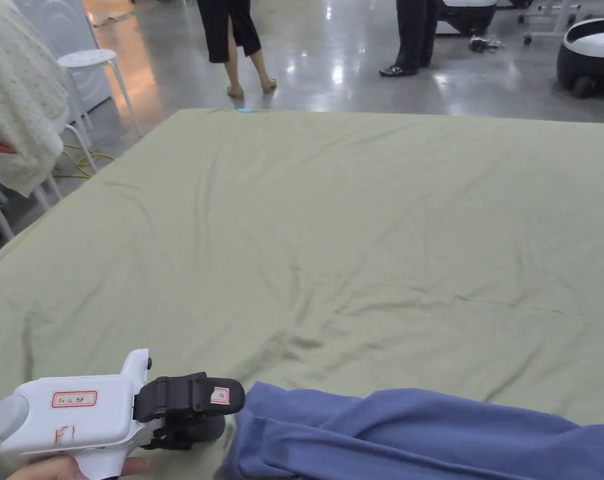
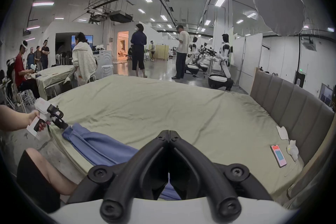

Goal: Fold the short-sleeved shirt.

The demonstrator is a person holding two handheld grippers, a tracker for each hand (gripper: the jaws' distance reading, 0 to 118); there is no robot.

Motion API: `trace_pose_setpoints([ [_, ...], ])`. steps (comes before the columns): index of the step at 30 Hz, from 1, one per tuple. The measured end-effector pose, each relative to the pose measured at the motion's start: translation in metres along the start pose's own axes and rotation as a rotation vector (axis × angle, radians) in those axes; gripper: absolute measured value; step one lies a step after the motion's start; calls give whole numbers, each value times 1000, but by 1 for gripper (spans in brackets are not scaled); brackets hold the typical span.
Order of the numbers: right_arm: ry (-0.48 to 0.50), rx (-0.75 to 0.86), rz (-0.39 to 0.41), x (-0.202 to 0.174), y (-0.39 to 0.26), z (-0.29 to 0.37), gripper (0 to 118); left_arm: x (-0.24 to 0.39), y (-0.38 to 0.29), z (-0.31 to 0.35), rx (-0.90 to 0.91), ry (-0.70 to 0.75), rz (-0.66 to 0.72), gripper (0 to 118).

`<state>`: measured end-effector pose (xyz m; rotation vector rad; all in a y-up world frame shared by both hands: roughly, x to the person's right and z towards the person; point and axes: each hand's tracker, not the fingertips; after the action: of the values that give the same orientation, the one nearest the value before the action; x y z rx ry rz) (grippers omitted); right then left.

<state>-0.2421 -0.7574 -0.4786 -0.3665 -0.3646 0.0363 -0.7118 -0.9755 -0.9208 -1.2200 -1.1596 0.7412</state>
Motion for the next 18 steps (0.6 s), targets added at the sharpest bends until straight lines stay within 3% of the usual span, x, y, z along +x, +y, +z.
trace_pose_setpoints([
  [1, -3, 2, -2, -2, 4, -2, 0, -7, 3, -10, -56, -17, 7, 113],
  [2, -6, 2, 0, -4, 7, -5, 0, -17, 6, -13, -68, -34, 21, 118],
  [8, 18, 53, 21, -17, 12, -18, 0, 1, 16, -63, -123, 32, -29, 118],
  [11, 83, 47, -20, -28, 16, -29, 0, 5, 22, -74, -188, 49, -67, 113],
  [12, 93, 42, -17, -33, 16, -33, 0, 9, 22, -76, -187, 52, -98, 73],
  [13, 101, 41, -5, -37, 17, -34, 0, 12, 22, -76, -164, 62, -125, 5],
  [15, 115, 50, 25, -43, 17, -35, 0, 15, 19, -83, -116, 210, -72, 6],
  [17, 120, 51, 32, -44, 17, -34, 0, 13, 22, -81, -174, 127, -38, 6],
  [18, 124, 48, 31, -43, 18, -34, 0, 21, 22, -77, -157, 153, -69, 6],
])
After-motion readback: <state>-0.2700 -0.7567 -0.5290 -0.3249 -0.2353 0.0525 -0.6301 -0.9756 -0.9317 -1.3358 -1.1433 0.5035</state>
